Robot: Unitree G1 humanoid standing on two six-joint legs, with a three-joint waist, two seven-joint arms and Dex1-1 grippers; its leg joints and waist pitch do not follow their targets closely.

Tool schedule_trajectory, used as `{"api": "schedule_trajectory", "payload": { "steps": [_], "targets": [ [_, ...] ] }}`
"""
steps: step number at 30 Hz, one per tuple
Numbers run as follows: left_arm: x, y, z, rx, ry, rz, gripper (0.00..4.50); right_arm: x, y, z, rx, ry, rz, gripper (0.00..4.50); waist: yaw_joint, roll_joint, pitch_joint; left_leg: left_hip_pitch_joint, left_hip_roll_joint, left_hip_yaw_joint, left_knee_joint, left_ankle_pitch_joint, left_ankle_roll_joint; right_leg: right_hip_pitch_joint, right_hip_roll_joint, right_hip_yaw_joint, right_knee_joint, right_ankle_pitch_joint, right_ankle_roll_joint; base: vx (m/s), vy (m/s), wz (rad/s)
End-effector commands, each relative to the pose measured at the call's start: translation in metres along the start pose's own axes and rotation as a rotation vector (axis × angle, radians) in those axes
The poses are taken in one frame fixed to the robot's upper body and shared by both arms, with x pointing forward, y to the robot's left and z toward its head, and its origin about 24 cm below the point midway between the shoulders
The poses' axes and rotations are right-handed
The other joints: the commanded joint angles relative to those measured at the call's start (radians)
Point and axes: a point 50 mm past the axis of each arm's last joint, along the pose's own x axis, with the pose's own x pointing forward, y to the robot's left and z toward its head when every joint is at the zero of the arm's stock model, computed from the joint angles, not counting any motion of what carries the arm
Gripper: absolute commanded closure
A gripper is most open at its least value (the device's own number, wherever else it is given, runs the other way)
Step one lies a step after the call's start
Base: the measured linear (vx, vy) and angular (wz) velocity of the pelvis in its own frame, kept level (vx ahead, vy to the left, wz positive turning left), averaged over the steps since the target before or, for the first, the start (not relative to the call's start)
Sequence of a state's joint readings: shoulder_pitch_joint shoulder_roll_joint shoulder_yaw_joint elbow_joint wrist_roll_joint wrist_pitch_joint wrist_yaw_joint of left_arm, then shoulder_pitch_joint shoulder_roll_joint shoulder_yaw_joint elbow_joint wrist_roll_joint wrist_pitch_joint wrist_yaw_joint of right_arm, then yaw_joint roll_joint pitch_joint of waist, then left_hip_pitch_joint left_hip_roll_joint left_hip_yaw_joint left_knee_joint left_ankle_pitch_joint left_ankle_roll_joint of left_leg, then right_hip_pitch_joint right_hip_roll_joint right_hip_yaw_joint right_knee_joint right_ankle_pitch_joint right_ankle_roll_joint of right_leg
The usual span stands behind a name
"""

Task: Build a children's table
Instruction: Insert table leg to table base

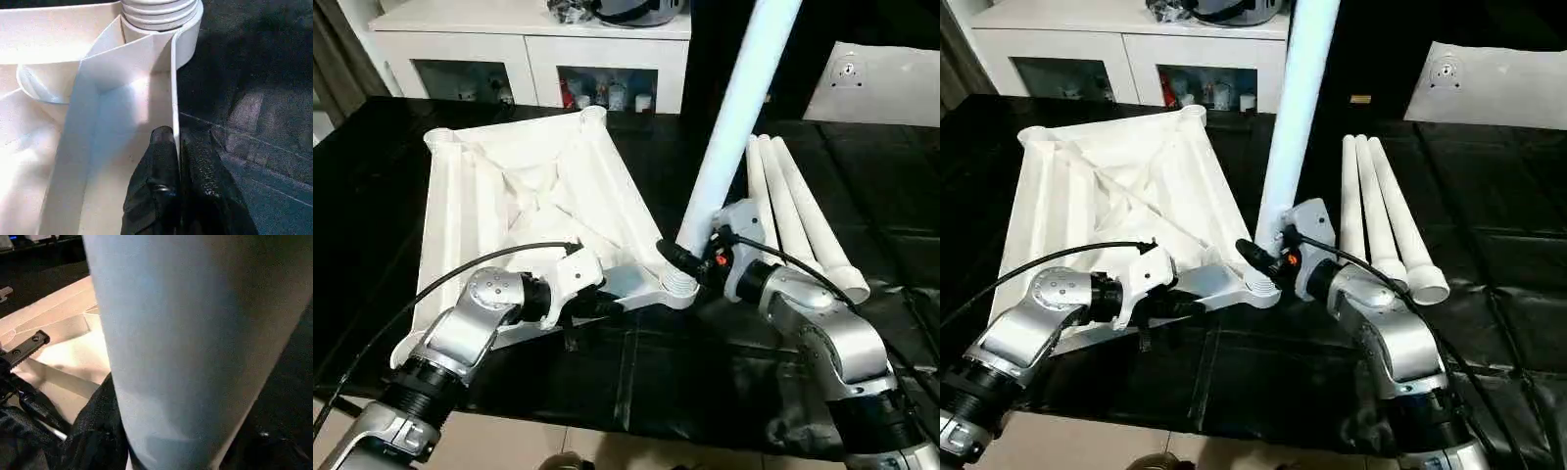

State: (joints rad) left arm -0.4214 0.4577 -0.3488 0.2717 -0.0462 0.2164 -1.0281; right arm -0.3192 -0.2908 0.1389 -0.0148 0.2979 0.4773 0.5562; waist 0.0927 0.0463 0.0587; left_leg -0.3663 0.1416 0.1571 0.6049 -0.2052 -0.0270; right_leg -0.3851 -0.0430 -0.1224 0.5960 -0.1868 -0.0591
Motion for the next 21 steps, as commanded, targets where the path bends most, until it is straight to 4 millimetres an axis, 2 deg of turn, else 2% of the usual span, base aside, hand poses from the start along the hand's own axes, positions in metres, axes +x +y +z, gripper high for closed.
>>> {"api": "schedule_trajectory", "payload": {
  "steps": [1, 8, 9, 11, 19, 21],
  "targets": [
    [-0.004, 0.002, 0.016, 0.068, -0.076, -0.001, 4.5, 0.002, 0.0, -0.011, 0.012, 0.066, 0.015, 2.6, 0.004, -0.003, -0.077, 0.004, 0.101, -0.037, -0.06, -0.059, 0.075, 0.064, -0.139, 0.085, -0.066, -0.148, -0.12, 0.0, 0.0, 0.0],
    [-0.003, -0.002, 0.018, 0.107, -0.064, -0.034, 4.5, 0.006, -0.001, -0.015, 0.03, 0.092, 0.051, 2.6, 0.001, -0.002, -0.075, 0.004, 0.1, -0.037, -0.061, -0.068, 0.075, 0.063, -0.136, 0.084, -0.069, -0.171, -0.118, 0.0, 0.0, 0.0],
    [-0.002, -0.004, 0.018, 0.111, -0.066, -0.045, 4.5, 0.007, -0.001, -0.016, 0.044, 0.101, 0.063, 2.6, -0.001, -0.014, -0.076, 0.003, 0.101, -0.035, -0.061, -0.064, 0.078, 0.064, -0.136, 0.085, -0.069, -0.168, -0.117, 0.0, 0.0, 0.0],
    [-0.003, -0.005, 0.019, 0.114, -0.073, -0.062, 4.5, 0.007, -0.002, -0.017, 0.054, 0.108, 0.067, 2.6, 0.002, -0.007, -0.077, 0.003, 0.101, -0.036, -0.059, -0.053, 0.08, 0.063, -0.139, 0.085, -0.066, -0.165, -0.119, 0.0, 0.0, 0.0],
    [-0.005, -0.002, 0.016, 0.083, -0.076, -0.011, 4.5, 0.001, -0.009, -0.03, 0.131, 0.12, 0.049, 2.6, 0.003, -0.009, -0.075, 0.007, 0.101, -0.035, -0.062, -0.082, 0.068, 0.062, -0.14, 0.085, -0.073, -0.209, -0.114, 0.0, 0.0, 0.0],
    [-0.007, 0.001, 0.014, 0.057, -0.088, 0.024, 4.5, -0.002, -0.01, -0.033, 0.149, 0.106, 0.03, 2.6, 0.003, -0.006, -0.075, 0.007, 0.103, -0.035, -0.062, -0.078, 0.067, 0.06, -0.137, 0.084, -0.073, -0.2, -0.11, 0.0, 0.0, 0.0]
  ]
}}
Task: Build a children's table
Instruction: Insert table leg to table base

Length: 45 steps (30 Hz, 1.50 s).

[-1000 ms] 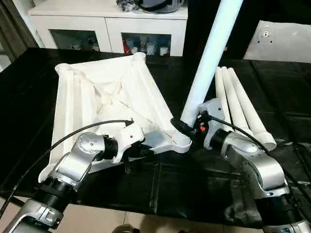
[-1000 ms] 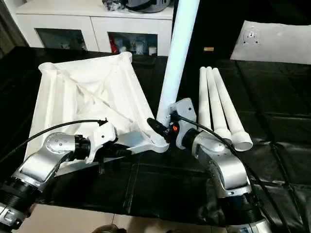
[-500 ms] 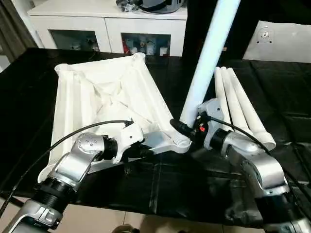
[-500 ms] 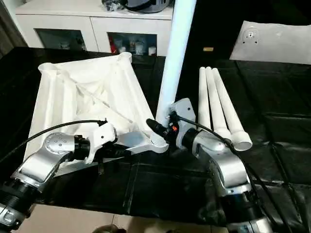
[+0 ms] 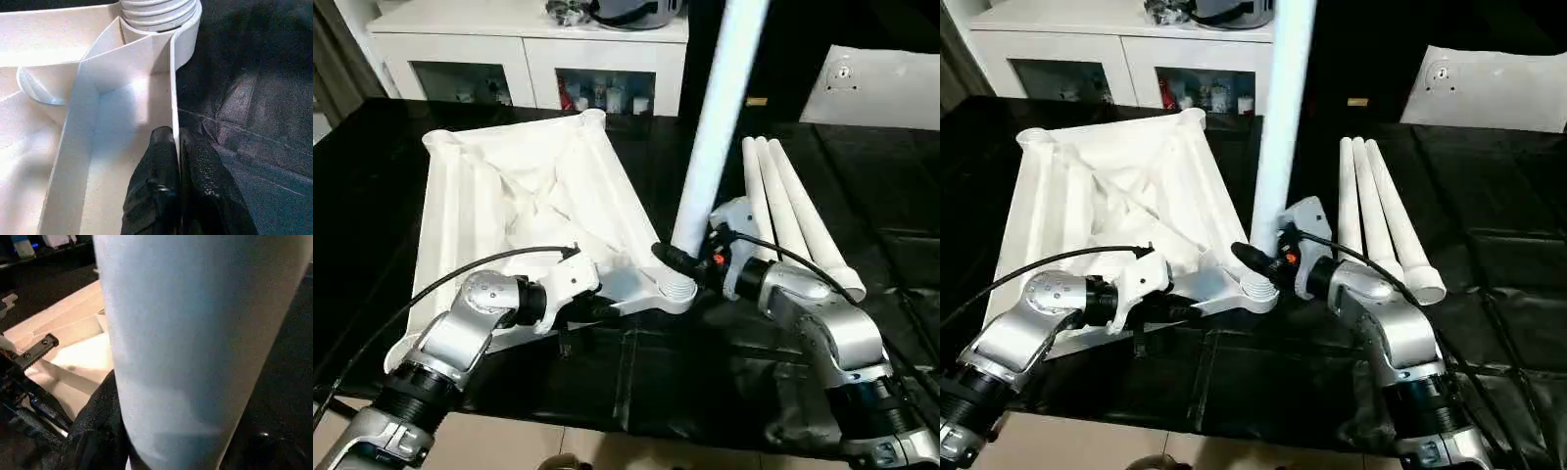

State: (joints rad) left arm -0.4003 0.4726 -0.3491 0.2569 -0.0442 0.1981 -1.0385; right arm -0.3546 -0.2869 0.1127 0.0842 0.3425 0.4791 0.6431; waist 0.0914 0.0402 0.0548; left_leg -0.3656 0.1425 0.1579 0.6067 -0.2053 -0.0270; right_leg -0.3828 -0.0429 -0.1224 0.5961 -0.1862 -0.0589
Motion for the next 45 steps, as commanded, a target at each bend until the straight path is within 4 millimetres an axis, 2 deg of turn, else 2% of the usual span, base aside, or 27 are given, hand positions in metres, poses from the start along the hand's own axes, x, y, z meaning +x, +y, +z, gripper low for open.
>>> {"api": "schedule_trajectory", "payload": {
  "steps": [1, 5, 8, 9, 10, 12, 13, 15, 16, 18, 23, 24, 26, 27, 28, 30, 31, 35, 37, 40, 43, 45],
  "targets": [
    [-0.004, 0.004, 0.018, 0.045, -0.091, 0.035, 4.5, -0.005, -0.005, -0.027, 0.072, 0.092, -0.041, 2.6, 0.004, -0.001, -0.072, 0.006, 0.102, -0.036, -0.063, -0.077, 0.067, 0.059, -0.139, 0.085, -0.072, -0.194, -0.111, 0.0, 0.0, 0.0],
    [-0.005, 0.007, 0.017, 0.027, -0.104, 0.063, 4.5, -0.009, -0.006, -0.034, 0.103, 0.073, -0.063, 2.6, 0.005, -0.003, -0.071, 0.005, 0.1, -0.035, -0.063, -0.088, 0.067, 0.059, -0.139, 0.084, -0.076, -0.217, -0.109, 0.0, 0.0, 0.0],
    [-0.006, 0.009, 0.017, 0.007, -0.114, 0.092, 4.5, -0.015, -0.007, -0.043, 0.135, 0.013, -0.108, 2.6, 0.008, 0.004, -0.073, 0.006, 0.103, -0.037, -0.065, -0.087, 0.067, 0.057, -0.138, 0.083, -0.077, -0.214, -0.104, 0.0, 0.0, 0.0],
    [-0.006, 0.011, 0.017, -0.004, -0.121, 0.107, 4.5, -0.018, -0.006, -0.048, 0.152, -0.004, -0.123, 2.6, 0.007, 0.001, -0.073, 0.006, 0.103, -0.036, -0.064, -0.088, 0.068, 0.056, -0.138, 0.084, -0.076, -0.207, -0.105, 0.0, 0.0, 0.0],
    [-0.006, 0.011, 0.017, -0.004, -0.121, 0.107, 4.5, -0.018, -0.006, -0.048, 0.152, -0.004, -0.123, 2.6, 0.009, 0.007, -0.072, 0.006, 0.103, -0.036, -0.064, -0.095, 0.069, 0.056, -0.14, 0.084, -0.078, -0.21, -0.106, 0.0, 0.0, 0.0],
    [-0.006, 0.013, 0.018, -0.008, -0.125, 0.12, 4.5, -0.021, -0.005, -0.053, 0.149, -0.017, -0.147, 2.61, 0.01, 0.006, -0.071, 0.005, 0.101, -0.037, -0.066, -0.1, 0.069, 0.057, -0.138, 0.083, -0.079, -0.225, -0.103, 0.0, 0.0, 0.0],
    [-0.005, 0.014, 0.018, -0.015, -0.132, 0.124, 4.5, -0.022, -0.004, -0.056, 0.15, -0.023, -0.156, 2.61, 0.011, 0.015, -0.069, 0.006, 0.1, -0.037, -0.066, -0.121, 0.064, 0.054, -0.14, 0.082, -0.085, -0.262, -0.096, 0.0, 0.0, 0.0],
    [-0.004, 0.015, 0.019, -0.02, -0.138, 0.127, 4.5, -0.024, -0.002, -0.059, 0.144, -0.03, -0.166, 2.61, 0.01, 0.01, -0.07, 0.008, 0.098, -0.036, -0.067, -0.132, 0.061, 0.056, -0.139, 0.082, -0.09, -0.283, -0.086, 0.0, 0.0, 0.0],
    [-0.004, 0.016, 0.02, -0.017, -0.135, 0.126, 4.5, -0.025, 0.001, -0.062, 0.13, -0.032, -0.164, 2.61, 0.011, 0.02, -0.07, 0.009, 0.098, -0.037, -0.067, -0.139, 0.06, 0.054, -0.138, 0.081, -0.09, -0.296, -0.083, 0.0, 0.0, 0.0],
    [-0.003, 0.016, 0.019, -0.012, -0.129, 0.125, 4.5, -0.027, 0.004, -0.063, 0.105, -0.027, -0.156, 2.61, 0.01, 0.016, -0.07, 0.009, 0.1, -0.038, -0.069, -0.146, 0.061, 0.054, -0.137, 0.082, -0.091, -0.297, -0.079, 0.0, 0.0, 0.0],
    [-0.003, 0.016, 0.02, 0.002, -0.114, 0.12, 4.5, -0.028, 0.009, -0.067, -0.006, 0.031, -0.125, 2.61, 0.009, 0.018, -0.071, 0.007, 0.099, -0.038, -0.069, -0.145, 0.062, 0.054, -0.135, 0.08, -0.09, -0.296, -0.073, 0.0, 0.0, 0.0],
    [-0.003, 0.017, 0.019, 0.014, -0.102, 0.116, 4.5, -0.027, 0.011, -0.069, -0.075, 0.079, -0.092, 2.61, 0.01, 0.018, -0.072, 0.006, 0.098, -0.038, -0.068, -0.138, 0.066, 0.053, -0.135, 0.08, -0.088, -0.285, -0.075, 0.0, 0.0, 0.0],
    [-0.003, 0.017, 0.019, 0.028, -0.088, 0.112, 4.5, -0.025, 0.011, -0.069, -0.108, 0.1, -0.066, 2.61, 0.01, 0.013, -0.072, 0.006, 0.098, -0.036, -0.068, -0.138, 0.07, 0.054, -0.136, 0.081, -0.089, -0.286, -0.075, 0.0, 0.0, 0.0],
    [-0.003, 0.018, 0.018, 0.037, -0.078, 0.108, 4.5, -0.023, 0.011, -0.068, -0.115, 0.102, -0.053, 2.61, 0.01, 0.015, -0.072, 0.006, 0.095, -0.036, -0.067, -0.137, 0.073, 0.055, -0.134, 0.08, -0.089, -0.293, -0.074, 0.0, 0.0, 0.0],
    [-0.004, 0.018, 0.018, 0.05, -0.065, 0.099, 4.5, -0.02, 0.011, -0.065, -0.114, 0.103, -0.028, 2.61, 0.008, 0.007, -0.07, 0.005, 0.094, -0.035, -0.068, -0.144, 0.077, 0.054, -0.133, 0.079, -0.094, -0.318, -0.068, 0.0, 0.0, 0.0],
    [-0.004, 0.018, 0.018, 0.059, -0.058, 0.09, 4.5, -0.017, 0.011, -0.063, -0.11, 0.104, -0.009, 2.61, 0.009, 0.012, -0.068, 0.007, 0.094, -0.035, -0.067, -0.153, 0.076, 0.053, -0.136, 0.079, -0.098, -0.355, -0.059, 0.0, 0.0, 0.0],
    [-0.004, 0.018, 0.018, 0.07, -0.051, 0.076, 4.5, -0.015, 0.011, -0.062, -0.104, 0.104, 0.011, 2.61, 0.008, 0.011, -0.069, 0.008, 0.094, -0.036, -0.068, -0.159, 0.074, 0.052, -0.134, 0.078, -0.099, -0.366, -0.055, 0.0, 0.0, 0.0],
    [-0.004, 0.018, 0.02, 0.089, -0.039, 0.043, 4.5, -0.01, 0.014, -0.061, -0.11, 0.131, 0.093, 2.61, 0.005, 0.012, -0.071, 0.007, 0.096, -0.038, -0.068, -0.155, 0.076, 0.053, -0.135, 0.079, -0.095, -0.34, -0.06, 0.0, 0.0, 0.0],
    [-0.003, 0.016, 0.021, 0.121, -0.018, -0.02, 4.5, -0.007, 0.021, -0.061, -0.096, 0.149, 0.198, 2.61, 0.003, 0.011, -0.072, 0.005, 0.097, -0.038, -0.067, -0.149, 0.083, 0.055, -0.135, 0.08, -0.091, -0.316, -0.07, 0.0, 0.0, 0.0],
    [-0.002, 0.018, 0.023, 0.143, -0.007, -0.048, 4.5, -0.007, 0.027, -0.065, -0.081, 0.175, 0.29, 2.61, 0.008, 0.009, -0.065, 0.006, 0.097, -0.035, -0.068, -0.139, 0.097, 0.05, -0.134, 0.081, -0.093, -0.309, -0.072, 0.0, 0.0, 0.0],
    [-0.002, 0.02, 0.023, 0.152, 0.007, -0.069, 4.5, -0.009, 0.034, -0.067, -0.076, 0.2, 0.365, 2.61, 0.01, 0.009, -0.062, 0.009, 0.101, -0.037, -0.07, -0.153, 0.093, 0.048, -0.135, 0.081, -0.093, -0.311, -0.074, 0.0, 0.0, 0.0],
    [-0.004, 0.023, 0.02, 0.167, 0.043, -0.075, 4.5, -0.011, 0.039, -0.069, -0.076, 0.213, 0.414, 2.61, 0.012, 0.008, -0.055, 0.01, 0.104, -0.039, -0.076, -0.18, 0.086, 0.047, -0.138, 0.082, -0.093, -0.322, -0.075, 0.0, 0.0, 0.0]
  ]
}}
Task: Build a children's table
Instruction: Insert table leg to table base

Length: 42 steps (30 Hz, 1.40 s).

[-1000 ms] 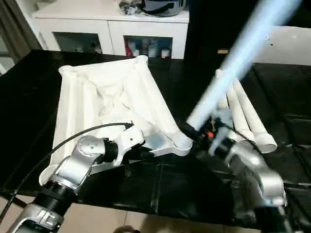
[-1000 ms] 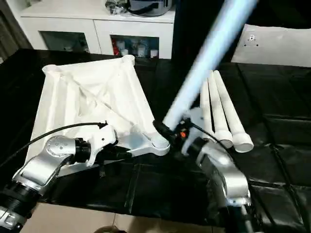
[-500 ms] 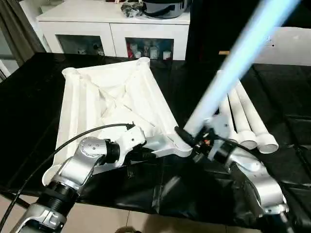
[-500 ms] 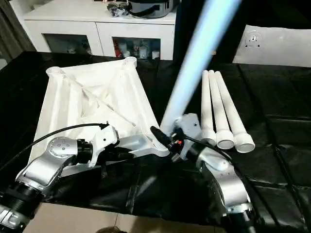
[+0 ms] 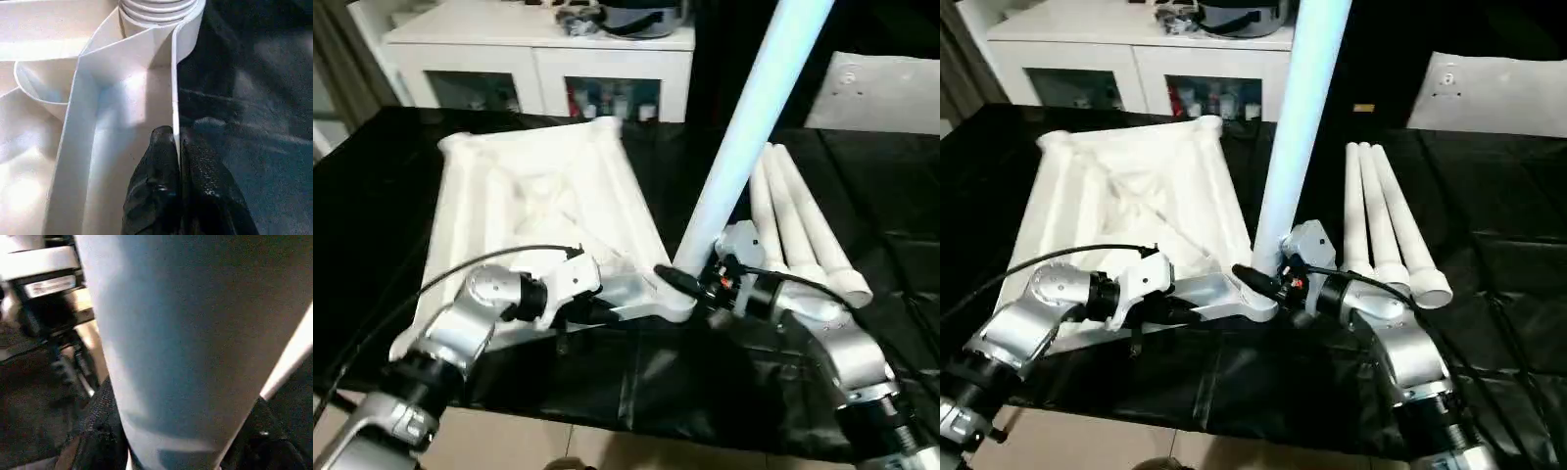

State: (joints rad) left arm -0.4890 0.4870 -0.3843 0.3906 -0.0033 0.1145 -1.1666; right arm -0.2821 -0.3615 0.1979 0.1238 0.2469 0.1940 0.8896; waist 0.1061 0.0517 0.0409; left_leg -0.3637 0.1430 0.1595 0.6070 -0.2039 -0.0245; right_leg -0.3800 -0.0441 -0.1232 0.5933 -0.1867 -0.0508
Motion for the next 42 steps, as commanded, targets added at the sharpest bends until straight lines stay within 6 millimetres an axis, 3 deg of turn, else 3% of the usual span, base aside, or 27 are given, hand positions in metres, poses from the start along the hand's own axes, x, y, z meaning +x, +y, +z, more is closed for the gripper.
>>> {"api": "schedule_trajectory", "payload": {
  "steps": [1, 5, 7, 10, 13, 17, 21, 23, 24, 25, 27, 28, 29, 30, 31, 32, 34, 36, 38, 42],
  "targets": [
    [-0.006, 0.013, 0.02, 0.104, -0.017, 0.044, 4.5, 0.011, 0.037, -0.042, 0.163, 0.157, 0.206, 2.61, -0.003, -0.004, -0.041, 0.008, 0.102, -0.041, -0.076, -0.187, 0.082, 0.044, -0.136, 0.083, -0.093, -0.332, -0.079, 0.0, 0.0, 0.0],
    [-0.01, 0.02, 0.014, 0.096, 0.021, 0.062, 4.5, 0.011, 0.048, -0.043, 0.174, 0.162, 0.276, 2.61, -0.003, -0.008, -0.031, 0.017, 0.1, -0.04, -0.081, -0.227, 0.069, 0.041, -0.135, 0.081, -0.106, -0.418, -0.058, 0.0, 0.0, 0.0],
    [-0.012, 0.021, 0.012, 0.097, 0.03, 0.064, 4.5, 0.012, 0.051, -0.043, 0.18, 0.161, 0.292, 2.61, -0.006, -0.009, -0.023, 0.032, 0.098, -0.042, -0.087, -0.292, 0.046, 0.042, -0.141, 0.076, -0.123, -0.52, -0.039, 0.0, 0.0, 0.0],
    [-0.015, 0.025, 0.011, 0.089, 0.037, 0.078, 4.5, 0.014, 0.054, -0.042, 0.192, 0.154, 0.306, 2.61, -0.01, -0.008, -0.024, 0.032, 0.104, -0.046, -0.095, -0.291, 0.039, 0.047, -0.14, 0.077, -0.122, -0.487, -0.042, 0.0, 0.0, 0.0],
    [-0.016, 0.025, 0.01, 0.087, 0.036, 0.075, 4.5, 0.015, 0.055, -0.042, 0.192, 0.15, 0.303, 2.61, -0.014, -0.009, -0.023, 0.033, 0.108, -0.048, -0.097, -0.299, 0.034, 0.049, -0.147, 0.083, -0.115, -0.444, -0.072, 0.0, 0.0, 0.0],
    [-0.016, 0.025, 0.008, 0.077, 0.032, 0.081, 4.5, 0.017, 0.053, -0.041, 0.188, 0.142, 0.273, 2.61, -0.017, -0.013, -0.016, 0.038, 0.1, -0.047, -0.097, -0.323, 0.028, 0.049, -0.151, 0.081, -0.127, -0.54, -0.056, 0.0, 0.0, 0.0],
    [-0.019, 0.023, 0.008, 0.027, -0.004, 0.136, 4.5, 0.021, 0.041, -0.039, 0.169, 0.116, 0.15, 2.61, -0.024, -0.012, -0.012, 0.039, 0.104, -0.051, -0.101, -0.339, 0.021, 0.044, -0.147, 0.08, -0.129, -0.563, -0.052, 0.0, 0.0, 0.0],
    [-0.022, 0.018, 0.005, -0.014, -0.022, 0.177, 4.5, 0.023, 0.033, -0.038, 0.164, 0.092, 0.068, 2.61, -0.029, -0.013, -0.012, 0.041, 0.11, -0.054, -0.103, -0.369, 0.004, 0.044, -0.155, 0.082, -0.126, -0.573, -0.061, 0.0, 0.0, 0.0],
    [-0.025, 0.013, 0.002, -0.047, -0.029, 0.226, 4.5, 0.025, 0.026, -0.036, 0.159, 0.07, -0.013, 2.61, -0.031, -0.01, -0.012, 0.038, 0.11, -0.058, -0.104, -0.378, -0.004, 0.045, -0.158, 0.081, -0.125, -0.577, -0.066, 0.0, 0.0, 0.0],
    [-0.026, 0.011, 0.001, -0.057, -0.029, 0.247, 4.5, 0.025, 0.024, -0.035, 0.157, 0.063, -0.043, 2.61, -0.039, -0.01, -0.008, 0.033, 0.111, -0.061, -0.108, -0.391, -0.009, 0.044, -0.156, 0.08, -0.123, -0.569, -0.074, 0.0, 0.0, 0.0],
    [-0.029, -0.002, -0.004, -0.12, -0.038, 0.319, 4.5, 0.028, 0.014, -0.034, 0.17, 0.041, -0.143, 2.61, -0.059, -0.016, -0.004, 0.036, 0.108, -0.063, -0.107, -0.427, -0.018, 0.041, -0.154, 0.079, -0.123, -0.599, -0.074, 0.0, 0.0, 0.0],
    [-0.029, -0.005, -0.005, -0.133, -0.039, 0.338, 4.5, 0.029, 0.012, -0.033, 0.174, 0.039, -0.167, 2.61, -0.069, -0.013, -0.001, 0.032, 0.106, -0.065, -0.108, -0.443, -0.016, 0.041, -0.152, 0.076, -0.127, -0.616, -0.068, 0.0, 0.0, 0.0],
    [-0.029, -0.009, -0.005, -0.149, -0.04, 0.351, 4.5, 0.03, 0.011, -0.033, 0.181, 0.036, -0.183, 2.61, -0.077, -0.017, 0.002, 0.035, 0.102, -0.063, -0.104, -0.444, -0.011, 0.038, -0.152, 0.078, -0.132, -0.638, -0.062, 0.0, 0.0, 0.0],
    [-0.026, -0.018, -0.003, -0.198, -0.054, 0.391, 4.5, 0.033, 0.005, -0.032, 0.19, 0.026, -0.241, 2.61, -0.078, -0.024, -0.003, 0.035, 0.101, -0.06, -0.1, -0.424, -0.009, 0.039, -0.156, 0.082, -0.131, -0.636, -0.066, 0.0, 0.0, 0.0],
    [-0.026, -0.018, -0.003, -0.198, -0.054, 0.391, 4.5, 0.033, 0.005, -0.032, 0.19, 0.026, -0.241, 2.61, -0.08, -0.022, 0.003, 0.029, 0.1, -0.062, -0.101, -0.41, -0.001, 0.039, -0.155, 0.081, -0.131, -0.632, -0.072, 0.0, 0.0, 0.0],
    [-0.023, -0.023, -0.002, -0.222, -0.06, 0.414, 4.5, 0.036, 0.0, -0.032, 0.195, 0.023, -0.282, 2.61, -0.078, -0.019, 0.005, 0.031, 0.1, -0.06, -0.101, -0.405, 0.003, 0.036, -0.152, 0.081, -0.138, -0.639, -0.066, 0.0, 0.0, 0.0],
    [-0.014, -0.032, 0.005, -0.25, -0.079, 0.435, 4.5, 0.041, -0.007, -0.029, 0.202, 0.011, -0.348, 2.61, -0.083, -0.032, 0.004, 0.029, 0.1, -0.057, -0.101, -0.391, 0.009, 0.035, -0.146, 0.081, -0.135, -0.61, -0.075, 0.0, 0.0, 0.0],
    [-0.007, -0.035, 0.01, -0.261, -0.096, 0.437, 4.5, 0.044, -0.01, -0.026, 0.212, 0.001, -0.374, 2.61, -0.08, -0.031, -0.001, 0.028, 0.1, -0.054, -0.099, -0.361, 0.015, 0.034, -0.145, 0.087, -0.127, -0.57, -0.087, 0.0, 0.0, 0.0],
    [0.003, -0.037, 0.02, -0.272, -0.119, 0.44, 4.5, 0.048, -0.012, -0.024, 0.236, -0.019, -0.395, 2.61, -0.075, -0.037, -0.003, 0.023, 0.103, -0.049, -0.1, -0.321, 0.03, 0.035, -0.144, 0.091, -0.122, -0.521, -0.098, 0.0, 0.0, 0.0],
    [0.011, -0.033, 0.027, -0.265, -0.089, 0.447, 4.5, 0.054, -0.012, -0.022, 0.249, -0.029, -0.393, 2.61, -0.067, -0.032, -0.007, 0.017, 0.106, -0.048, -0.101, -0.276, 0.038, 0.037, -0.14, 0.092, -0.111, -0.427, -0.119, 0.0, 0.0, 0.0]
  ]
}}
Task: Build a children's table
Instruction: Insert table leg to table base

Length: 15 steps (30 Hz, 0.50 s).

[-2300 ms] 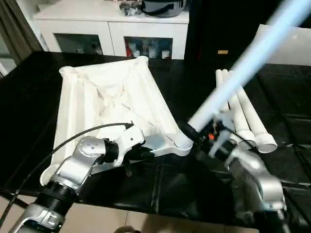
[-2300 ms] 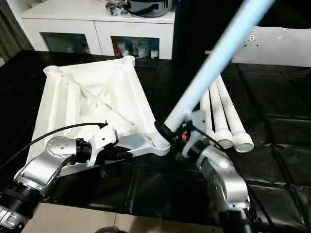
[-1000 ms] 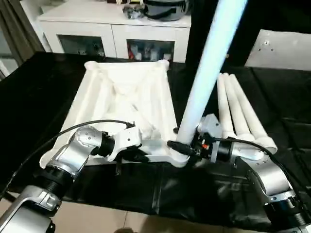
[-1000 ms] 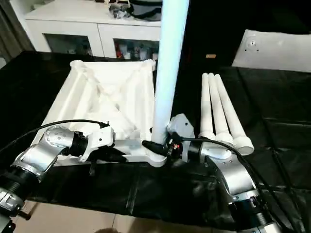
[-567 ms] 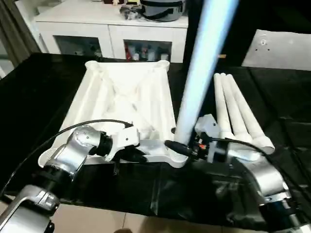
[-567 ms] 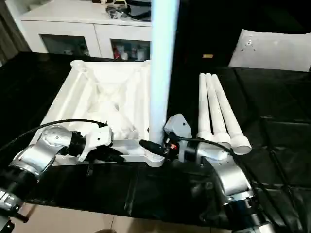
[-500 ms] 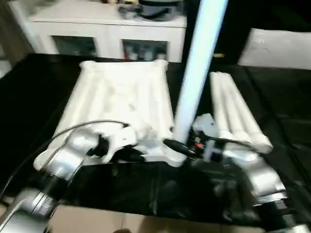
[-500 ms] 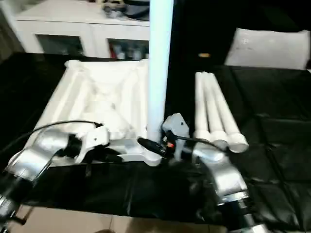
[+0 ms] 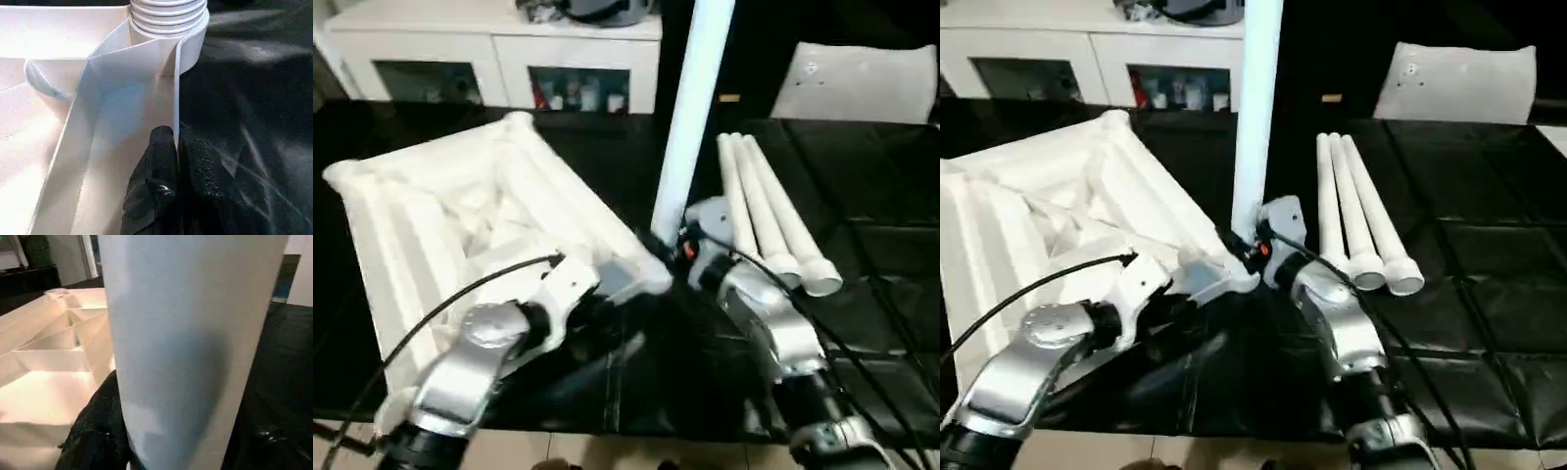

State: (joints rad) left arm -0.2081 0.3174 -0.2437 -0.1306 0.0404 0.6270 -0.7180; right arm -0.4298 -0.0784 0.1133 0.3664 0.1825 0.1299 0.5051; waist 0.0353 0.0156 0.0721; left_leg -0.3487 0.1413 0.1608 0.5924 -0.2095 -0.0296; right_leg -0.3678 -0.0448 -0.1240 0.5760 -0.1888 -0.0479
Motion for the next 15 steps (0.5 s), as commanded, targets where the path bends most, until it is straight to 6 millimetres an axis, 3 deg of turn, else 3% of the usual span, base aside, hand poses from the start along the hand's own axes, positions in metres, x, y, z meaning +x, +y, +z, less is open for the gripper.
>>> {"api": "schedule_trajectory", "payload": {
  "steps": [1, 4, 10, 12, 15],
  "targets": [
    [0.003, -0.002, 0.013, 0.034, -0.029, 0.006, 4.5, -0.006, -0.001, -0.032, 0.078, 0.127, -0.038, 2.61, 0.006, 0.004, -0.04, 0.001, 0.109, -0.049, -0.086, -0.257, 0.044, 0.027, -0.141, 0.095, -0.09, -0.39, -0.13, 0.0, 0.0, 0.0],
    [0.005, 0.007, 0.012, 0.048, 0.011, 0.037, 4.5, -0.006, 0.003, -0.033, 0.084, 0.122, -0.031, 2.61, 0.006, 0.006, -0.041, -0.001, 0.109, -0.048, -0.087, -0.254, 0.042, 0.031, -0.143, 0.094, -0.088, -0.366, -0.139, 0.0, 0.0, 0.0],
    [0.006, 0.014, 0.013, 0.053, 0.018, 0.056, 4.5, -0.005, 0.007, -0.036, 0.098, 0.122, -0.014, 2.61, 0.009, 0.01, -0.037, 0.007, 0.109, -0.052, -0.089, -0.333, 0.018, 0.026, -0.145, 0.092, -0.101, -0.47, -0.113, 0.0, 0.0, 0.0],
    [0.006, 0.016, 0.013, 0.058, 0.017, 0.057, 4.5, -0.005, 0.009, -0.038, 0.116, 0.131, 0.002, 2.05, 0.009, 0.009, -0.037, 0.007, 0.108, -0.053, -0.089, -0.339, 0.016, 0.025, -0.146, 0.093, -0.103, -0.479, -0.107, 0.0, 0.0, 0.0],
    [0.006, 0.017, 0.014, 0.069, 0.019, 0.046, 4.5, -0.007, 0.01, -0.041, 0.139, 0.148, 0.016, 1.88, 0.01, 0.012, -0.04, 0.005, 0.107, -0.053, -0.088, -0.335, 0.02, 0.026, -0.147, 0.093, -0.105, -0.483, -0.108, 0.0, 0.0, 0.0]
  ]
}}
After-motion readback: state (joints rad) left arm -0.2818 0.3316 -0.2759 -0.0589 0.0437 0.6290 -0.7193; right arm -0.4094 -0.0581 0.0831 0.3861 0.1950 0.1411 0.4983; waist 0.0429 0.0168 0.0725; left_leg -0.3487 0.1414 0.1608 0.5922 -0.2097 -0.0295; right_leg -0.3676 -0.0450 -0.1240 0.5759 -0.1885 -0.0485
